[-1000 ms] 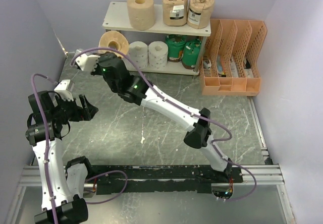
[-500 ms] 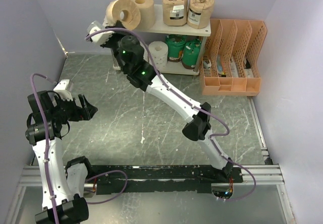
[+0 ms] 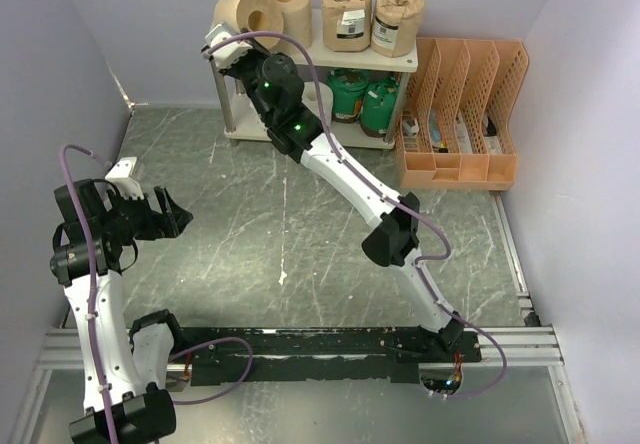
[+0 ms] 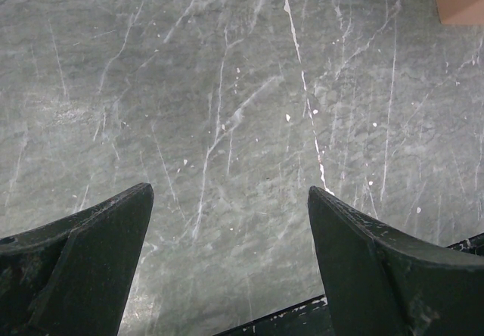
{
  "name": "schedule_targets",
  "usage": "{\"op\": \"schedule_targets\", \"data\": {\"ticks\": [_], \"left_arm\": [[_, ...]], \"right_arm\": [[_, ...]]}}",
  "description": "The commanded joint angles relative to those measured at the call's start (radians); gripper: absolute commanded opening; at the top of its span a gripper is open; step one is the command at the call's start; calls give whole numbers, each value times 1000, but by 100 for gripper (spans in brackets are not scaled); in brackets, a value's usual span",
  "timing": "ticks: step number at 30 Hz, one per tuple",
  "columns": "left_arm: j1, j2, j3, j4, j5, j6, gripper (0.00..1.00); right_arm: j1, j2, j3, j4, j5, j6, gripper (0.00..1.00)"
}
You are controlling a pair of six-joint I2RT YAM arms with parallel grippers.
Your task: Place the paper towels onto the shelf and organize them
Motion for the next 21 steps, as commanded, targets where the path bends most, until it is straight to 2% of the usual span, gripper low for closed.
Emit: {"op": "schedule_targets", "data": {"ticks": [1, 10, 11, 13, 14, 21], "left_arm": [[14, 4, -2, 6, 8, 0, 95], [16, 10, -2, 6, 10, 2, 95], [17, 11, -3, 6, 11, 2, 95], [18, 12, -1, 6, 11, 2, 95], [18, 13, -2, 7, 11, 2, 95], [20, 15, -1, 7, 11, 2, 95]], "right_arm": [[-20, 21, 54, 94, -70, 73, 0], [-49, 52, 65, 150, -124, 130, 0], [-51, 54, 64, 157, -126, 129, 3], [-57, 56, 61, 170, -131, 128, 15], [-64, 56, 62, 175, -137, 138, 17], [-107, 60, 72, 190, -184, 204, 20]]}}
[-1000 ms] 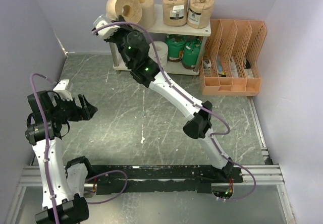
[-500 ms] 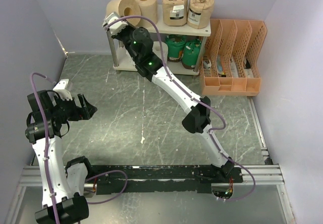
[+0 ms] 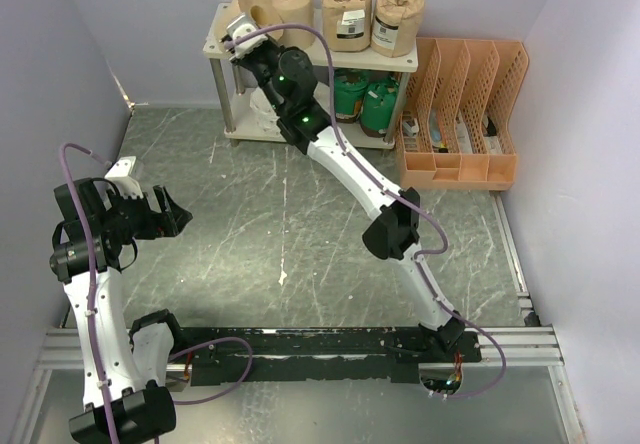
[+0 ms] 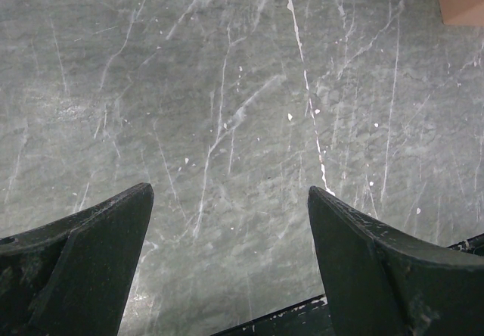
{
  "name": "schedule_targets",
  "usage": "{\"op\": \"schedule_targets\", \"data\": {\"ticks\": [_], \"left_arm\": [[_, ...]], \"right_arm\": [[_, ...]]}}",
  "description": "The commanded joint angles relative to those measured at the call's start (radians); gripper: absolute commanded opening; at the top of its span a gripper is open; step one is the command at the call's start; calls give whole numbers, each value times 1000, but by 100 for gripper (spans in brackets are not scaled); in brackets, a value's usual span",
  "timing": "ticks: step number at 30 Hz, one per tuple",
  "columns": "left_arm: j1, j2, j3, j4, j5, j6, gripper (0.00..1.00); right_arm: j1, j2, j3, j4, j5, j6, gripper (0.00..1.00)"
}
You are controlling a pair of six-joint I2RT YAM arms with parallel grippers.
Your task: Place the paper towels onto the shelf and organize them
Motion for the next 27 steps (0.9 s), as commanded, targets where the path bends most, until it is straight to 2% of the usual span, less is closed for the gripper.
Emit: {"op": "schedule_targets", "data": {"ticks": [1, 9, 12, 22, 27], "left_arm": [[12, -1, -1, 7, 11, 1, 95], [13, 4, -1, 6, 10, 2, 95], [14, 4, -1, 6, 9, 2, 95], [14, 22, -1, 6, 16, 3, 95], [16, 36, -1, 6, 18, 5, 95]], "right_arm": [[-33, 4, 49, 84, -31, 44, 20], [-56, 42, 60, 115, -71, 90, 26], [-60, 61, 60, 125, -76, 112, 34], [-89, 124, 62, 216, -101, 211, 98], [-103, 146, 67, 260, -114, 254, 100]]}}
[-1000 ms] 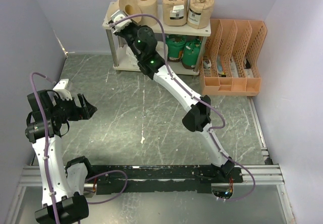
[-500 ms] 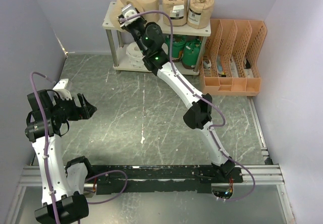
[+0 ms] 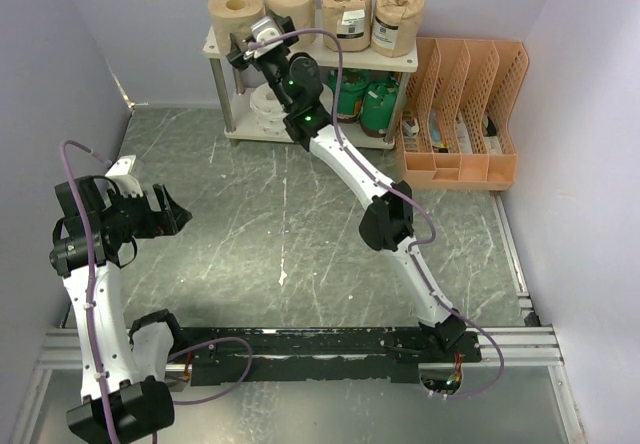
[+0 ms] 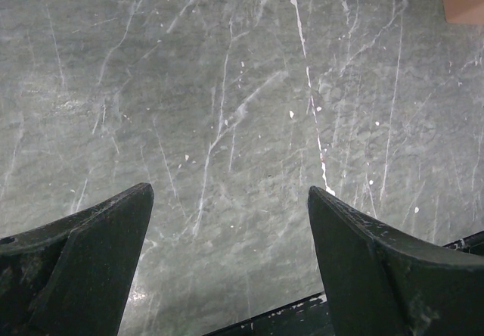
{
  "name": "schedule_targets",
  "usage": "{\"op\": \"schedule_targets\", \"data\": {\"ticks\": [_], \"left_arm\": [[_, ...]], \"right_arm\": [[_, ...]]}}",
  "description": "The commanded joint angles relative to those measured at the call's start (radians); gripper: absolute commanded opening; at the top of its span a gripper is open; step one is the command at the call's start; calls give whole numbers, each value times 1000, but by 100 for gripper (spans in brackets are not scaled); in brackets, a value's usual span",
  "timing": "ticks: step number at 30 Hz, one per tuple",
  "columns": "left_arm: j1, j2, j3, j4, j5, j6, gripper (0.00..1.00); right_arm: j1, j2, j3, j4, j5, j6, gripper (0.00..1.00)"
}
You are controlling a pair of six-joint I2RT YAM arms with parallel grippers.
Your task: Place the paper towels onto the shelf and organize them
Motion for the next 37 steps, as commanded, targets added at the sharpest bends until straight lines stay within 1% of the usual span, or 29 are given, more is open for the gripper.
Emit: {"op": "schedule_targets", "data": {"ticks": [1, 5, 10, 13, 15, 17, 18, 19, 21, 22, 23, 24, 25, 27, 29, 31, 34, 35, 37], "left_arm": [[12, 9, -1, 6, 18, 5, 95], [14, 21, -1, 6, 21, 6, 95], [16, 25, -1, 6, 19, 5, 95], [16, 22, -1, 6, 13, 2, 95], [16, 19, 0, 6, 10, 1, 95], [17, 16, 0, 7, 7, 0, 95], [18, 13, -1, 7, 6, -1, 95], [18, 10, -1, 8, 5, -1, 95], [18, 2, -1, 7, 6, -1, 95], [18, -3, -1, 6, 6, -1, 95], [18, -7, -1, 6, 6, 0, 95], [18, -8, -1, 7, 6, 0, 95], [17, -9, -1, 6, 7, 0, 95], [19, -7, -1, 6, 11, 3, 95], [18, -3, -1, 5, 13, 3, 95], [18, 1, -1, 5, 18, 5, 95], [18, 0, -1, 5, 21, 8, 95], [18, -2, -1, 5, 21, 6, 95], [18, -12, -1, 6, 14, 3, 95]], "right_arm": [[-20, 23, 36, 89, -6, 51, 100], [-12, 16, 10, 136, 25, 26, 100], [91, -126, -190, 228, 141, -130, 100], [202, -275, -417, 342, 225, -239, 100], [275, -395, -561, 388, 301, -295, 100], [340, -502, -701, 419, 440, -305, 100], [363, -557, -756, 379, 520, -282, 100], [377, -600, -787, 288, 606, -220, 100], [379, -671, -825, -16, 720, -14, 100], [379, -716, -891, -88, 762, 80, 100], [385, -767, -986, -97, 819, 157, 100], [394, -818, -1128, -74, 911, 279, 100], [403, -860, -1202, -118, 939, 377, 100], [410, -932, -1280, -302, 976, 587, 100], [412, -981, -1313, -493, 980, 773, 100], [417, -1037, -1356, -591, 996, 872, 100], [415, -1118, -1453, -574, 985, 860, 100], [415, -1138, -1465, -586, 996, 878, 100], [423, -1168, -1452, -664, 1048, 960, 100]]}}
